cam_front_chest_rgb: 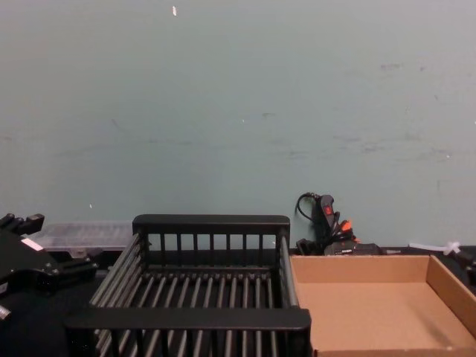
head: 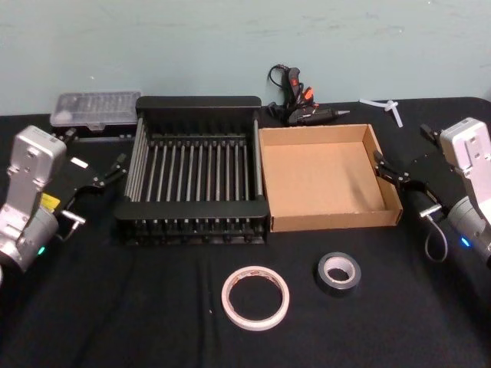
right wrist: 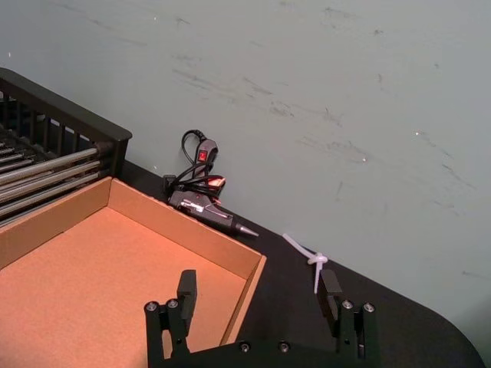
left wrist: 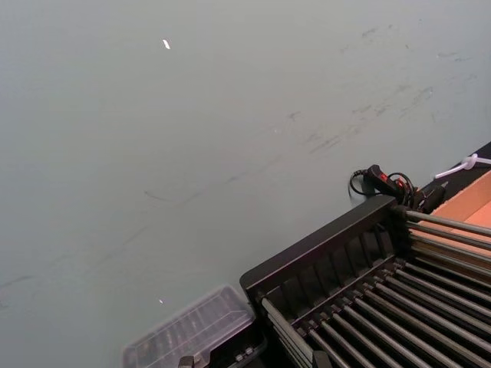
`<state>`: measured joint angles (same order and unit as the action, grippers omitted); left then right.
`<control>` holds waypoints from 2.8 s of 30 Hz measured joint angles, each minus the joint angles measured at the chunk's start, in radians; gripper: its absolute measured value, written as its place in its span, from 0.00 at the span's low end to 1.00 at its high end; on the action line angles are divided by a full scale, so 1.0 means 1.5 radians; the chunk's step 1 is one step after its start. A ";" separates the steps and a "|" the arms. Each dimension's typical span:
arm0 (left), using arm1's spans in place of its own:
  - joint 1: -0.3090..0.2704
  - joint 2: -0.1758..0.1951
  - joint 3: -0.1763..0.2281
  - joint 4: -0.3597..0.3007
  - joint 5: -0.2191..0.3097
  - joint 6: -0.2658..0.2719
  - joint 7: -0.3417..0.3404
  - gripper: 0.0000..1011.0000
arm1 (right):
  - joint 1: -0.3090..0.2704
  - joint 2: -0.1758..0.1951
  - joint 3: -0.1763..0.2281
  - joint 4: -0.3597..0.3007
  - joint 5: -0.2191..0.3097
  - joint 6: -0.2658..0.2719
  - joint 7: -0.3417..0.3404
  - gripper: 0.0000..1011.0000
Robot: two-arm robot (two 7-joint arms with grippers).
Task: Pick up the white tape and place it into the black box , Pick up the silver tape and place it into the brown box.
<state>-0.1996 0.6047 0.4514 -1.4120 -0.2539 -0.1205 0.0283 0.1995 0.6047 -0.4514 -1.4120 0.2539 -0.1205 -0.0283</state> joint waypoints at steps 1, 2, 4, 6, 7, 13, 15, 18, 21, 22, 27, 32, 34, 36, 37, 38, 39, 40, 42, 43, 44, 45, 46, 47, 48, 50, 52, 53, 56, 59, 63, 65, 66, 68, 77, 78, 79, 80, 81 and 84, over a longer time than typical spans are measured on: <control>0.000 0.000 0.000 0.000 0.000 0.000 0.000 0.99 | 0.000 0.000 0.000 0.000 0.000 0.000 0.000 0.99; 0.000 0.000 0.000 0.000 0.000 0.000 0.000 0.99 | 0.000 0.000 0.001 0.000 0.000 0.000 0.000 0.99; 0.000 0.000 0.000 0.000 0.000 0.000 0.000 0.99 | -0.003 -0.003 0.005 -0.002 0.000 0.000 0.003 0.99; 0.000 0.000 0.000 0.000 0.000 0.000 0.000 0.99 | -0.005 -0.004 0.008 -0.005 0.001 0.001 0.007 0.99; 0.000 0.000 0.000 0.000 0.000 0.000 0.000 0.99 | -0.006 -0.005 0.010 -0.007 0.003 0.002 0.009 0.99; 0.000 0.000 0.000 0.000 0.000 0.000 0.000 0.99 | -0.020 -0.006 0.025 -0.027 0.013 0.013 0.025 0.99; 0.000 0.000 0.000 0.000 0.000 0.000 0.000 0.99 | -0.027 -0.005 0.031 -0.037 0.018 0.019 0.030 0.99; 0.000 0.000 0.000 0.000 0.000 0.000 0.000 0.99 | -0.037 -0.003 0.039 -0.055 0.028 0.034 0.038 0.99; 0.000 0.000 0.000 0.000 0.000 0.000 0.000 0.99 | -0.051 0.000 0.047 -0.078 0.039 0.059 0.044 0.99; 0.000 0.000 0.000 0.000 0.000 0.000 0.000 0.99 | -0.055 0.000 0.050 -0.085 0.042 0.065 0.045 0.99; 0.000 0.000 0.000 0.000 0.000 0.000 0.000 0.99 | -0.083 0.005 0.064 -0.129 0.058 0.108 0.050 0.99; 0.000 0.000 0.000 0.000 0.000 0.000 0.000 0.99 | -0.106 0.006 0.076 -0.165 0.073 0.147 0.054 0.99; 0.000 0.000 0.000 0.000 0.000 0.000 0.000 0.99 | -0.117 0.007 0.082 -0.184 0.082 0.168 0.058 0.99; 0.000 0.000 0.000 0.000 0.000 0.000 0.000 0.99 | -0.125 0.007 0.086 -0.196 0.087 0.181 0.061 0.99; 0.000 0.000 0.000 0.000 0.000 0.000 0.000 0.99 | -0.132 0.007 0.088 -0.206 0.092 0.193 0.064 0.99; 0.000 0.000 0.000 0.000 0.000 0.000 0.000 0.99 | -0.135 0.007 0.090 -0.212 0.095 0.200 0.066 0.99; 0.000 0.000 0.000 0.000 0.000 0.000 0.000 0.99 | -0.139 0.007 0.092 -0.218 0.098 0.207 0.067 0.99; 0.000 0.000 0.000 0.000 0.000 0.000 0.000 0.99 | -0.142 0.007 0.093 -0.223 0.100 0.215 0.069 0.99; 0.000 0.000 0.000 0.000 0.000 0.000 0.000 0.99 | -0.152 0.007 0.096 -0.239 0.106 0.236 0.072 0.99; 0.000 0.000 0.000 0.000 0.000 0.000 0.000 0.99 | -0.159 0.006 0.097 -0.248 0.109 0.250 0.073 0.99; 0.000 0.000 0.000 0.000 0.000 0.000 0.000 0.99 | -0.163 0.006 0.098 -0.254 0.111 0.256 0.074 0.99; 0.000 0.000 0.000 0.000 0.000 0.000 0.000 0.99 | -0.166 0.006 0.099 -0.258 0.113 0.263 0.075 0.99; 0.000 0.000 0.000 0.000 0.000 0.000 0.000 0.99 | -0.172 0.005 0.100 -0.267 0.115 0.274 0.076 0.99; 0.000 0.000 0.000 0.000 0.000 0.000 0.000 0.99 | -0.176 0.005 0.100 -0.271 0.117 0.280 0.078 0.99; 0.000 0.000 0.000 0.000 0.000 0.000 0.000 0.99 | -0.180 0.004 0.101 -0.275 0.119 0.288 0.078 0.99; 0.000 0.000 0.000 0.000 0.000 0.000 0.000 0.99 | -0.190 0.003 0.103 -0.287 0.123 0.307 0.079 0.99; 0.000 0.000 0.000 0.000 0.000 0.000 0.000 0.99 | -0.196 0.002 0.104 -0.293 0.125 0.317 0.079 0.99; 0.000 0.000 0.000 0.000 0.000 0.000 0.000 0.99 | -0.203 0.002 0.107 -0.300 0.127 0.328 0.080 0.99; 0.000 0.000 0.000 0.000 0.000 0.000 0.000 0.99 | -0.212 0.000 0.110 -0.311 0.129 0.347 0.081 0.99; 0.000 0.000 0.000 0.000 0.000 0.000 0.000 0.99 | -0.221 0.000 0.115 -0.320 0.130 0.368 0.082 0.99; 0.000 0.000 0.000 0.000 0.000 0.000 0.000 0.99 | -0.229 -0.002 0.121 -0.326 0.133 0.391 0.083 0.99; 0.000 0.000 0.000 0.000 0.000 0.000 0.000 0.99 | -0.232 -0.002 0.123 -0.328 0.133 0.402 0.086 0.99; 0.000 0.000 0.000 0.000 0.000 0.000 0.000 0.99 | -0.232 -0.002 0.123 -0.328 0.133 0.406 0.088 0.99; 0.000 0.000 0.000 0.000 0.000 0.000 0.000 0.99 | -0.232 -0.002 0.124 -0.329 0.133 0.413 0.089 0.99; 0.000 0.000 0.000 0.000 0.000 0.000 0.000 0.99 | -0.228 -0.009 0.123 -0.322 0.123 0.438 0.105 0.99; 0.000 0.000 0.000 0.000 0.000 0.000 0.000 0.99 | -0.227 -0.010 0.123 -0.321 0.122 0.440 0.106 0.99; 0.000 0.000 0.000 0.000 0.000 0.000 0.000 0.99 | -0.225 -0.012 0.122 -0.318 0.119 0.442 0.109 0.99; 0.000 0.000 0.000 0.000 0.000 0.000 0.000 0.99 | -0.224 -0.013 0.122 -0.316 0.118 0.443 0.110 0.99; 0.000 0.000 0.000 0.000 0.000 0.000 0.000 0.99 | -0.223 -0.014 0.121 -0.313 0.117 0.444 0.111 0.99; 0.000 0.000 0.000 0.000 0.000 0.000 0.000 0.99 | -0.217 -0.018 0.119 -0.303 0.111 0.449 0.116 0.99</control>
<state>-0.1995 0.6047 0.4514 -1.4120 -0.2539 -0.1205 0.0283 -0.1265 0.5783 -0.2727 -1.8672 0.4201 0.5527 0.1454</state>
